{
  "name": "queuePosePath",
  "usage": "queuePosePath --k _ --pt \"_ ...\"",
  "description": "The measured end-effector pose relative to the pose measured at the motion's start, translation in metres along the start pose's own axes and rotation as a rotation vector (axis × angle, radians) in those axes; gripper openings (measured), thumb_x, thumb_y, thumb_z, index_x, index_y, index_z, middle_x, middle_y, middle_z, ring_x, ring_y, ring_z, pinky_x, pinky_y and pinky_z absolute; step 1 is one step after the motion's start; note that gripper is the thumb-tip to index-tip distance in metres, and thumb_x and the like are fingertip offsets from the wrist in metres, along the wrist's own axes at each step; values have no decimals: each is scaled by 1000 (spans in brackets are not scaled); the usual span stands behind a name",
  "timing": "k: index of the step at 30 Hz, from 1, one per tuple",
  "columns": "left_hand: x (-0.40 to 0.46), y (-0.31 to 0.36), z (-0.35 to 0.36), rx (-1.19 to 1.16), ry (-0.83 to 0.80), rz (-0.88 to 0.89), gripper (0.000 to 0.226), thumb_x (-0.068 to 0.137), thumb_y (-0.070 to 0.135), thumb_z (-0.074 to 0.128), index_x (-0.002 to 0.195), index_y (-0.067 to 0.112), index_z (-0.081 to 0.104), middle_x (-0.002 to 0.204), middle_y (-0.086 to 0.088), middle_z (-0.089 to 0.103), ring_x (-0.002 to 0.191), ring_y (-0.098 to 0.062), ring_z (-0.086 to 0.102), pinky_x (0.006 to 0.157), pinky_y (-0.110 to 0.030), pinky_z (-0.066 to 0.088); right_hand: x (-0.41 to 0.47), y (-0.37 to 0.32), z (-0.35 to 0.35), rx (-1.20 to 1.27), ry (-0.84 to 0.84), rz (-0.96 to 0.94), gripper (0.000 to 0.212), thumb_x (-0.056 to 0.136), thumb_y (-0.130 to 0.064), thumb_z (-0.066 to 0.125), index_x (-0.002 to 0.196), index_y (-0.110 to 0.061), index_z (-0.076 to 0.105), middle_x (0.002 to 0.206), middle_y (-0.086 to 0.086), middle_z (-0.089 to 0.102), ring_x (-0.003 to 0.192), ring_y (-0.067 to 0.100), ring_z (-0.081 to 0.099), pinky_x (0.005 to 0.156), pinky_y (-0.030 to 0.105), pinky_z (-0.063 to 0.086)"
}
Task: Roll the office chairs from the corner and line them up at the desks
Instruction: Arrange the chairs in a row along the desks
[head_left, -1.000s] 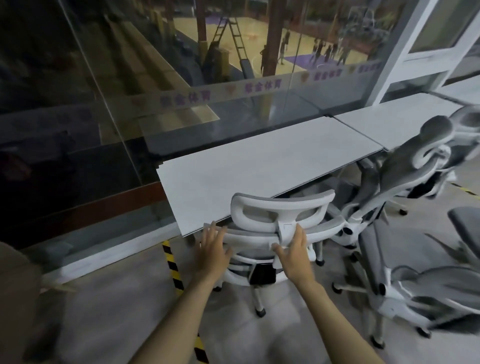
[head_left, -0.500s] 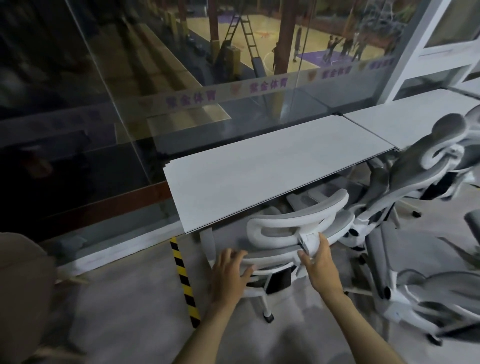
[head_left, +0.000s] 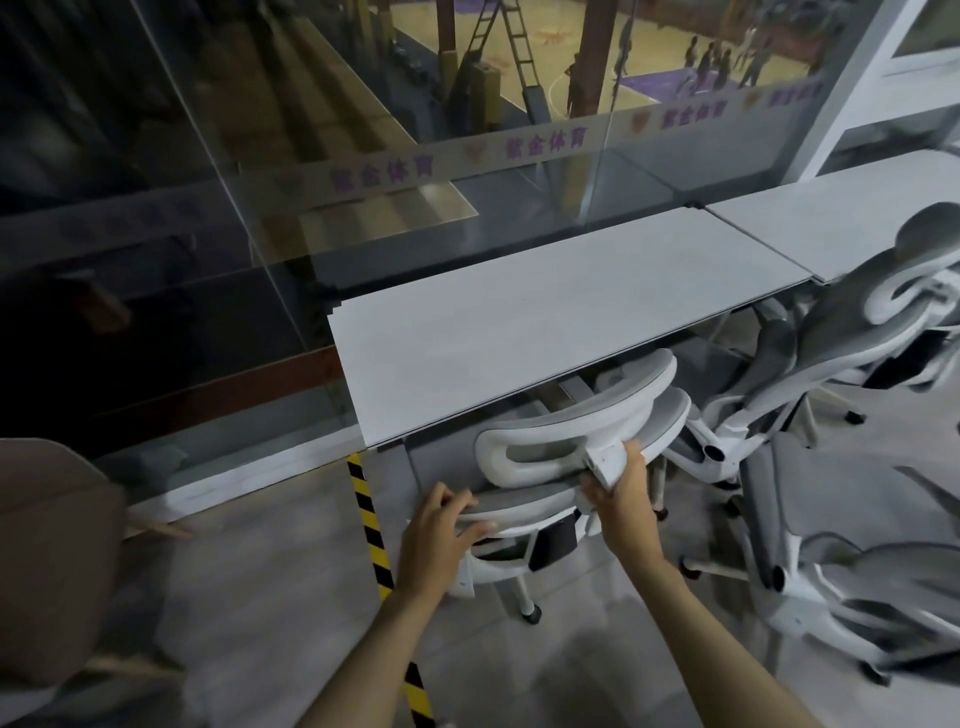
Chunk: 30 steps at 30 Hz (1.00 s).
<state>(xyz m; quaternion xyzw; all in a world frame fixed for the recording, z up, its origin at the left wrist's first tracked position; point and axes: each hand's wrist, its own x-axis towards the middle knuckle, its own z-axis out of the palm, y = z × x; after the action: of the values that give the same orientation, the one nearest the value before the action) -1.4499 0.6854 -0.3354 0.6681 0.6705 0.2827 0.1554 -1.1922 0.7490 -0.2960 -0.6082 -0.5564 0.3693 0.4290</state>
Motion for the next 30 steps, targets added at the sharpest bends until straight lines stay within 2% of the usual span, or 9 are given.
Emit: queuePosePath --k 3,7,9,12,16,21,24,27,30 --pt "10 -9 -8 -39 -10 -55 40 84 64 64 100 27 65 98 17 44 92 -1 48 64 -17 49 9 -1 15 -12 -15 4 53 88 -21 68 122 -50 40 124 -9 52 115 22 53 95 56 52" --pt "31 -25 -22 -41 -30 -81 42 84 61 67 100 23 65 102 12 48 96 -9 55 66 -25 52 25 -6 41 -88 -3 46 51 87 -24 68 122 -44 38 115 -11 52 104 25 52 85 59 53" --pt "42 -32 -29 -71 -38 -115 40 83 57 72 100 22 65 102 10 49 98 -11 56 69 -24 50 34 -8 53 -111 4 49 52 88 -24 68 126 -40 38 123 -7 50 106 28 48 89 59 50" --pt "52 -36 -30 -91 -48 -116 45 77 62 72 96 22 64 99 8 50 96 -13 58 73 -31 54 40 -7 57 -115 22 51 51 90 -21 66 128 -37 37 129 -3 48 111 29 44 95 61 47" --pt "47 -31 -20 -100 -19 -86 52 75 68 62 94 20 62 97 7 48 89 -12 57 70 -34 56 40 -1 48 -75 5 35 51 90 -20 66 125 -43 37 123 -5 51 110 30 47 93 57 49" --pt "48 -26 -21 -88 -48 -67 40 79 57 71 91 20 58 97 5 47 91 -15 54 70 -31 55 42 -1 46 -89 4 21 61 90 -20 68 125 -53 32 128 -6 46 114 28 45 101 55 45" --pt "49 -23 -23 -41 -76 -60 34 84 50 74 92 21 56 99 6 46 93 -15 51 70 -31 53 44 -3 44 -81 -18 73 62 90 -30 69 124 -61 28 128 -9 47 117 27 49 101 58 45" --pt "49 -17 -24 61 -65 -24 30 87 49 73 94 23 58 97 8 52 90 -17 55 73 -34 51 44 -2 43 -91 -27 111 71 90 -32 69 137 -55 21 135 -9 45 122 25 48 106 60 42" --pt "50 1 -27 65 -64 43 19 91 40 70 92 25 59 94 9 56 87 -15 57 72 -35 50 41 -4 37 -132 -75 57 75 93 -29 69 148 -42 20 139 -10 40 127 21 45 112 56 38"
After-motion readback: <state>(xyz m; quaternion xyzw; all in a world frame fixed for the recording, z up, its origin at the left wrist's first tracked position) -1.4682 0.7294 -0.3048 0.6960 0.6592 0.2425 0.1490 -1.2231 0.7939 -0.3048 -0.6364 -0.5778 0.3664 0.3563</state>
